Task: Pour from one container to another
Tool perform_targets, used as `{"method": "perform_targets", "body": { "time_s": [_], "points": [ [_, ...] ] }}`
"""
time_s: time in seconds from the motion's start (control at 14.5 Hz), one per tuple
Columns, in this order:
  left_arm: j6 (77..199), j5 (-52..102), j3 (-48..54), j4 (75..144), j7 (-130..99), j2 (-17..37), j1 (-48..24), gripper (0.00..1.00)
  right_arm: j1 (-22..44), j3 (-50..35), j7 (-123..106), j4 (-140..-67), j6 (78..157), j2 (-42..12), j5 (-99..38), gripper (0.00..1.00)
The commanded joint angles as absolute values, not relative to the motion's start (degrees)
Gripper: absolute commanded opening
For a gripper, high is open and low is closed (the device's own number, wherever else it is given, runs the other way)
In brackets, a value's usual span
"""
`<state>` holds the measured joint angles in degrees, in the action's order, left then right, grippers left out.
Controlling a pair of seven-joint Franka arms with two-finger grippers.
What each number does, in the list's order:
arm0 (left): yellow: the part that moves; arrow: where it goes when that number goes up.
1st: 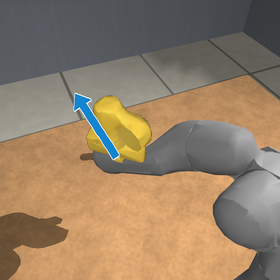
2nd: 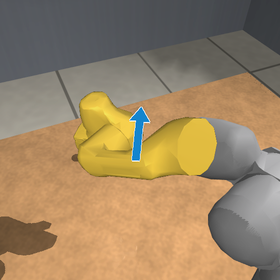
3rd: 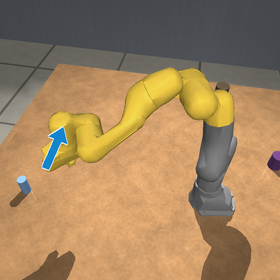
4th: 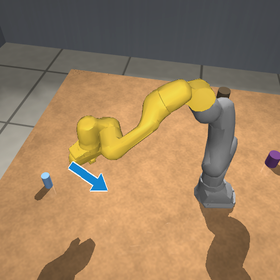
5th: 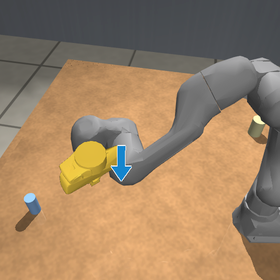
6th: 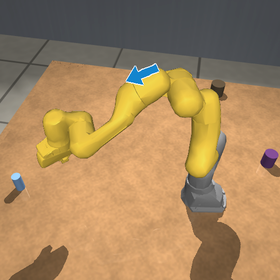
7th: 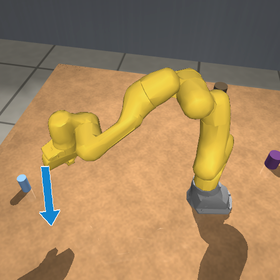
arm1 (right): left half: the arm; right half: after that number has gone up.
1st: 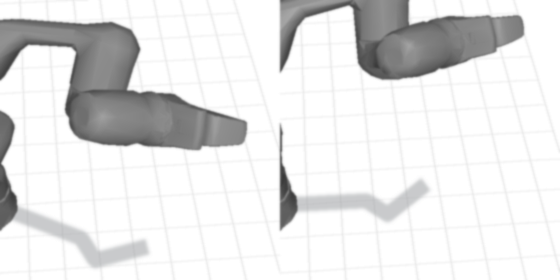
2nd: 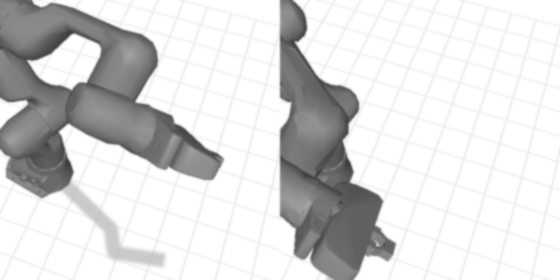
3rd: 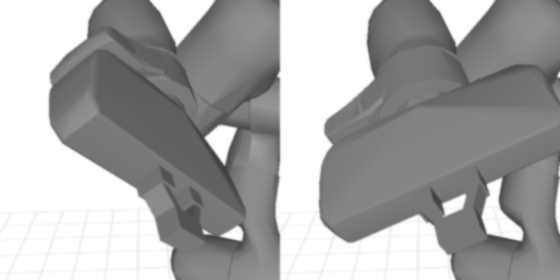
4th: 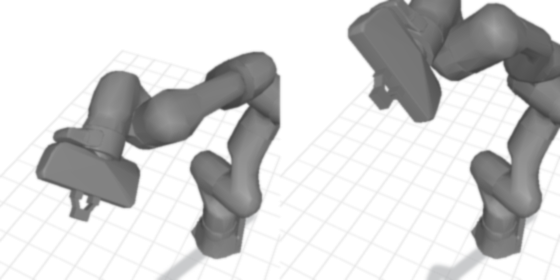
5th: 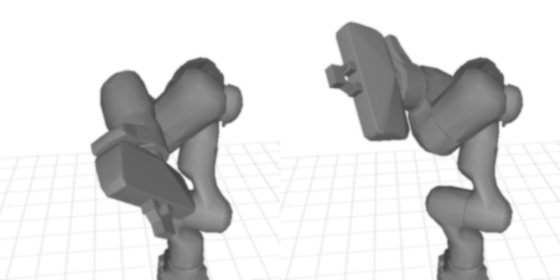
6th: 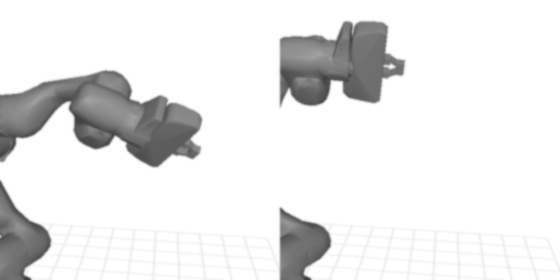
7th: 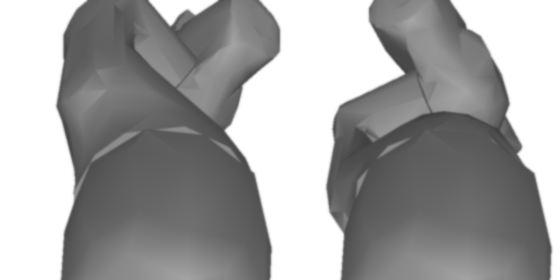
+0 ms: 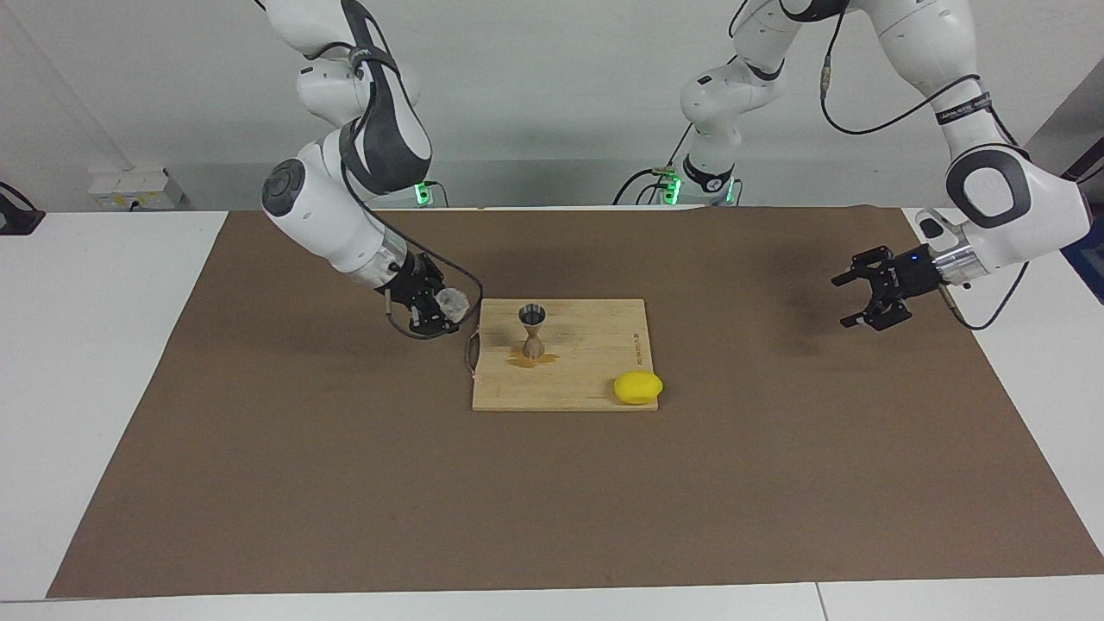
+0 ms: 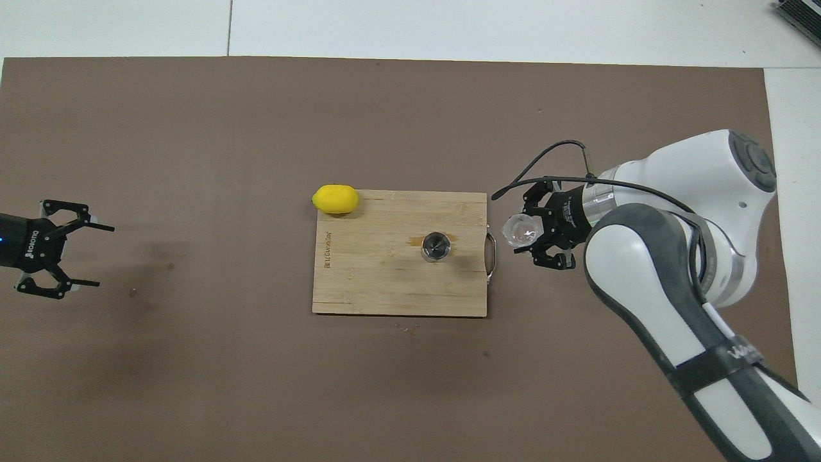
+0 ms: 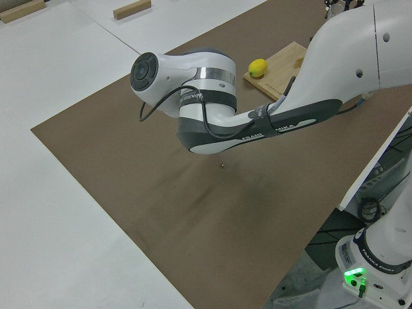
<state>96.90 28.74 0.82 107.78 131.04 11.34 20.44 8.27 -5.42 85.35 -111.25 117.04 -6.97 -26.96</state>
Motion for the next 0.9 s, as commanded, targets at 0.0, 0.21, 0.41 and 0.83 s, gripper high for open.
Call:
{"method": "perform_targets", "body": {
  "time_s": [0.0,0.21,0.41,0.83],
  "points": [
    [95.5,25.3,0.4,107.6,119.9,6.5,17.9,1.0,10.8,-5.3,88.3,-107.8,115.8,-9.1,-23.0,0.0],
    [94.0,21.6,0.4,107.6,104.2,1.2,13.8,1.0,13.8,-5.3,94.2,-102.4,113.3,-12.7,-17.3,0.0],
    [91.3,18.6,0.7,108.0,88.2,-4.4,10.6,1.0,17.0,-5.3,98.2,-98.8,112.1,-15.6,-13.9,0.0],
    [86.4,12.9,1.1,107.8,55.9,-10.2,6.2,1.0,20.4,-5.4,102.1,-97.6,112.9,-16.4,-8.8,0.0]
  ]
}}
